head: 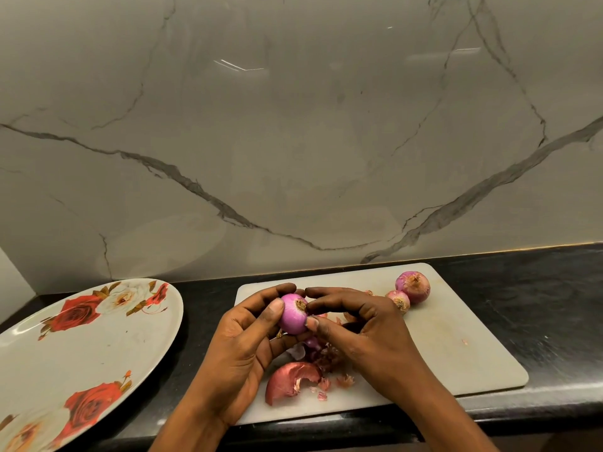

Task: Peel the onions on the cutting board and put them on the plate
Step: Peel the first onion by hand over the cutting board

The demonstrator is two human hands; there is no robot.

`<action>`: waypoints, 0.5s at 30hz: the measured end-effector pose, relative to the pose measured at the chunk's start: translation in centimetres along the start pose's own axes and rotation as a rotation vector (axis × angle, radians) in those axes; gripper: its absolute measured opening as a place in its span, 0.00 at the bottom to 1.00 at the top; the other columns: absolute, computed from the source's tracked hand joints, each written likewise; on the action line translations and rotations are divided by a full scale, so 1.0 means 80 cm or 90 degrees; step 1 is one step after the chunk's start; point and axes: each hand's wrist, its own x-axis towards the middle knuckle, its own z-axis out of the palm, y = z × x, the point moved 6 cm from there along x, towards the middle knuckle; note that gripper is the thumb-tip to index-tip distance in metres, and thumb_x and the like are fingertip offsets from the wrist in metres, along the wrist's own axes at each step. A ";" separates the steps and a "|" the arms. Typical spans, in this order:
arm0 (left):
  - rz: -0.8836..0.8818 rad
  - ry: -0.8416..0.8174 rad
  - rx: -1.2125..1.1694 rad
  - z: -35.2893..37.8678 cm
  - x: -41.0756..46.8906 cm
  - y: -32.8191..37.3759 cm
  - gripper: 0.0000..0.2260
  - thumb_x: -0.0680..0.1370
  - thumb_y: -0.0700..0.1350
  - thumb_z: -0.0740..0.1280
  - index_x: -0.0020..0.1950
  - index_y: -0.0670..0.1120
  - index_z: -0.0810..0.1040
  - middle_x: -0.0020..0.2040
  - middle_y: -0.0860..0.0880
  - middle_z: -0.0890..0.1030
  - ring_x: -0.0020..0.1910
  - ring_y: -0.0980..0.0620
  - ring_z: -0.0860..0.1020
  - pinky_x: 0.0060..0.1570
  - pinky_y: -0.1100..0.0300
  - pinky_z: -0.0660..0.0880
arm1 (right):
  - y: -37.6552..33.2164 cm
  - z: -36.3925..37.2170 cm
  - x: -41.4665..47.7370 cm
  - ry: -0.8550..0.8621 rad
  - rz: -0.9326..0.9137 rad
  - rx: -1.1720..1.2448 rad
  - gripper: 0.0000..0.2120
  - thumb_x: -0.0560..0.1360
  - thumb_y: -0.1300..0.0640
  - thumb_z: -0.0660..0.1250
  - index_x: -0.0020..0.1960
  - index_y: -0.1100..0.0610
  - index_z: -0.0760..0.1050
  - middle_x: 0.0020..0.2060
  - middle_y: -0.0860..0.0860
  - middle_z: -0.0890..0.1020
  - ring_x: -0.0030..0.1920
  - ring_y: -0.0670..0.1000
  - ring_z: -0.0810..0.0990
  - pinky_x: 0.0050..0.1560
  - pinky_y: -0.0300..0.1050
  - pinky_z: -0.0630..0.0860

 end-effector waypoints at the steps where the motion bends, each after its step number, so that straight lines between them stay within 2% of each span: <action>1: 0.001 -0.002 0.002 0.000 0.000 0.000 0.16 0.80 0.42 0.66 0.66 0.44 0.83 0.65 0.37 0.83 0.64 0.32 0.82 0.55 0.44 0.84 | 0.000 -0.001 0.000 0.002 -0.002 0.002 0.11 0.74 0.59 0.78 0.54 0.47 0.88 0.56 0.35 0.86 0.60 0.35 0.82 0.54 0.32 0.80; 6: 0.006 0.002 0.001 0.003 0.000 0.002 0.16 0.80 0.41 0.66 0.67 0.42 0.82 0.63 0.37 0.84 0.60 0.34 0.84 0.49 0.48 0.86 | -0.001 0.002 -0.001 -0.016 -0.003 0.004 0.08 0.73 0.59 0.79 0.50 0.48 0.88 0.55 0.35 0.86 0.60 0.37 0.83 0.54 0.35 0.82; 10: 0.004 -0.005 -0.002 0.003 -0.001 0.002 0.15 0.80 0.40 0.66 0.65 0.42 0.83 0.64 0.38 0.83 0.63 0.33 0.82 0.54 0.45 0.85 | -0.001 -0.004 -0.002 0.018 0.010 0.011 0.09 0.75 0.56 0.78 0.53 0.45 0.87 0.50 0.36 0.87 0.56 0.38 0.85 0.53 0.36 0.82; 15: 0.014 0.000 0.032 0.003 -0.002 0.004 0.14 0.80 0.41 0.67 0.64 0.42 0.84 0.65 0.38 0.83 0.63 0.32 0.82 0.55 0.43 0.84 | -0.008 -0.002 -0.004 0.026 -0.057 -0.061 0.10 0.77 0.55 0.76 0.57 0.47 0.87 0.50 0.36 0.88 0.54 0.37 0.85 0.53 0.32 0.81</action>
